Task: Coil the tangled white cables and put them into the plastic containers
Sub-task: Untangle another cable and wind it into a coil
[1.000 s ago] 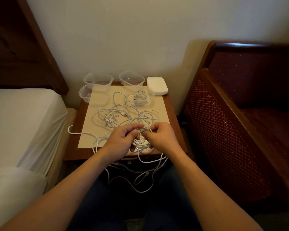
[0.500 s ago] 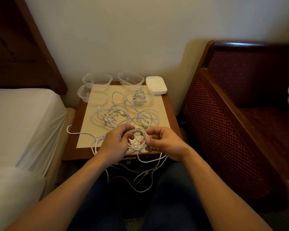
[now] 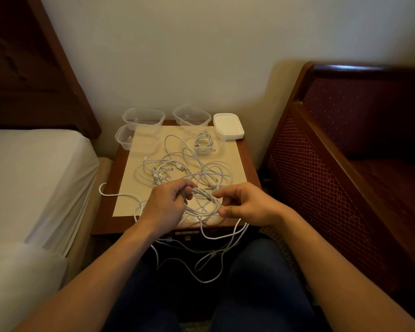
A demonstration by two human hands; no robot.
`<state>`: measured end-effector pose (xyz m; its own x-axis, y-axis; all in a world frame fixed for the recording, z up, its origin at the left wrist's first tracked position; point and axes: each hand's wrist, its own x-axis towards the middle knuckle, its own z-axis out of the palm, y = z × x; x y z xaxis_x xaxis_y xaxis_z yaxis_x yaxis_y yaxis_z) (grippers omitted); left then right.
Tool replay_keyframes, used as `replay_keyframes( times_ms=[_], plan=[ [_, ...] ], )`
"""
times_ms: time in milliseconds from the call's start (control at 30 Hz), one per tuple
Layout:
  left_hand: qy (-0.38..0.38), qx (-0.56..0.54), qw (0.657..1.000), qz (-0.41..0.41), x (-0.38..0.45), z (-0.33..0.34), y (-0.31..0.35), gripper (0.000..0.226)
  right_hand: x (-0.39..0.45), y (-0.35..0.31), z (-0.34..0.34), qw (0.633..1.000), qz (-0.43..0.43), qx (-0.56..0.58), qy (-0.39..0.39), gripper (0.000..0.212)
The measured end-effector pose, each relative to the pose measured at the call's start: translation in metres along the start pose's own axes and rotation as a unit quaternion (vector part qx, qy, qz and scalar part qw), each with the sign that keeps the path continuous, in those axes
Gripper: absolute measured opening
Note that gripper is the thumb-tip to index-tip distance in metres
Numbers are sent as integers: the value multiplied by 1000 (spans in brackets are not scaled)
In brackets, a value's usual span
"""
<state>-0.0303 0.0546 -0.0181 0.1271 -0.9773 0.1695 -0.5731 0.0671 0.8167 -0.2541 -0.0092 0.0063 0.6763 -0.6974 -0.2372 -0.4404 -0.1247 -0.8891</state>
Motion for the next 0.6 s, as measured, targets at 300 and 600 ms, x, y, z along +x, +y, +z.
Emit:
replay_keyframes(
  times_ms=[300,600],
  plan=[
    [96,145,981,88,-9,10,-14,39,11,-5,47,985,51,138,92,18],
    [26,70,996,42,-6,0,-9,17,27,12,40,973,54,39,220,10]
  ],
)
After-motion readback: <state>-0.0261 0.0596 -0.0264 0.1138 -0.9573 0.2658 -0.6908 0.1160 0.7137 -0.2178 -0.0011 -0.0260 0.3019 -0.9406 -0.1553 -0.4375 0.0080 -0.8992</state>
